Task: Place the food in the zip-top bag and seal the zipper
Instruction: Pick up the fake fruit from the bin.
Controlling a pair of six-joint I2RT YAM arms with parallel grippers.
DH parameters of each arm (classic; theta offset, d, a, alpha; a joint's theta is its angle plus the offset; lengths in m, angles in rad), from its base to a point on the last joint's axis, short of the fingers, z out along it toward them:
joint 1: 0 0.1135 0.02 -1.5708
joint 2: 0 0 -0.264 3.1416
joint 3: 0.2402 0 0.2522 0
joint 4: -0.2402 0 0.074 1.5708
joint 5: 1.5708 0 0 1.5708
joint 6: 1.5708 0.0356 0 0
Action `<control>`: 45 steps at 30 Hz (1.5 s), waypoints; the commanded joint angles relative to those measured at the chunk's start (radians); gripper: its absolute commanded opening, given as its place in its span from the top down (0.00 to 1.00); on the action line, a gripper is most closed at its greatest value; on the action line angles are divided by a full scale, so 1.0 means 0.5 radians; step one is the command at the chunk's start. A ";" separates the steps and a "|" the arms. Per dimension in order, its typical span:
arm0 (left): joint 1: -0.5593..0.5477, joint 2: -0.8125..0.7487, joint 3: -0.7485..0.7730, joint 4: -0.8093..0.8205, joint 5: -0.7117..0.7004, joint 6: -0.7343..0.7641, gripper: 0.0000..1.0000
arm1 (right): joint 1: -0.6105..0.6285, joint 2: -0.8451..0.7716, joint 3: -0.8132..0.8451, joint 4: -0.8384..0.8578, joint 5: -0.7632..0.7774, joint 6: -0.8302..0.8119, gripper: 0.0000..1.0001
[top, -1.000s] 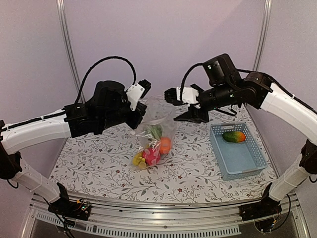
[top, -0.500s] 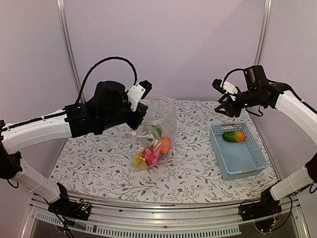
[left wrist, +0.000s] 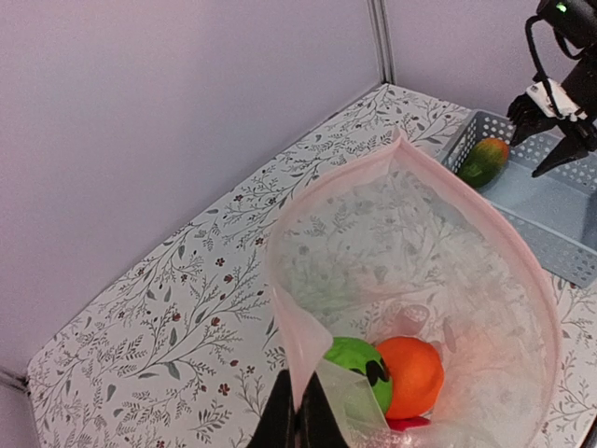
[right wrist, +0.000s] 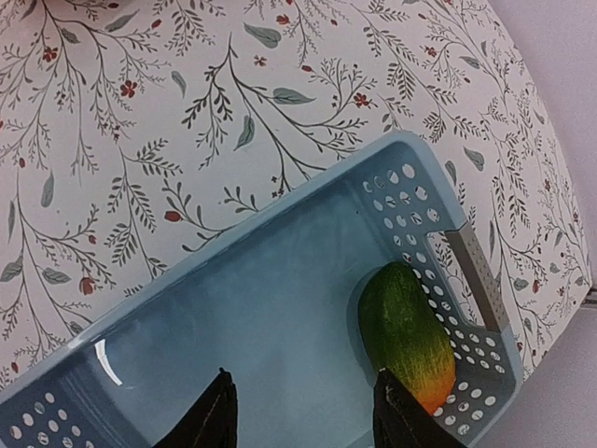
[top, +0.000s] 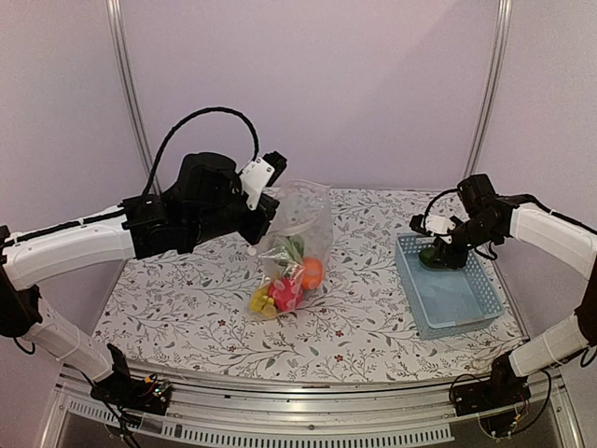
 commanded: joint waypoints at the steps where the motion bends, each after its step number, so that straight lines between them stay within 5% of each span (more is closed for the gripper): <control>1: 0.006 0.032 0.009 -0.004 0.003 0.003 1.00 | -0.039 -0.008 -0.020 0.098 0.217 -0.359 0.48; 16: -0.010 0.037 0.012 -0.014 -0.002 0.012 1.00 | -0.138 0.305 -0.045 0.467 0.579 -0.734 0.22; 29: -0.013 0.029 0.017 -0.021 0.001 0.016 1.00 | -0.276 0.536 -0.039 0.539 0.557 -0.756 0.25; 45: -0.018 0.037 0.015 -0.019 0.015 0.016 1.00 | -0.282 0.684 -0.054 0.632 0.497 -0.711 0.15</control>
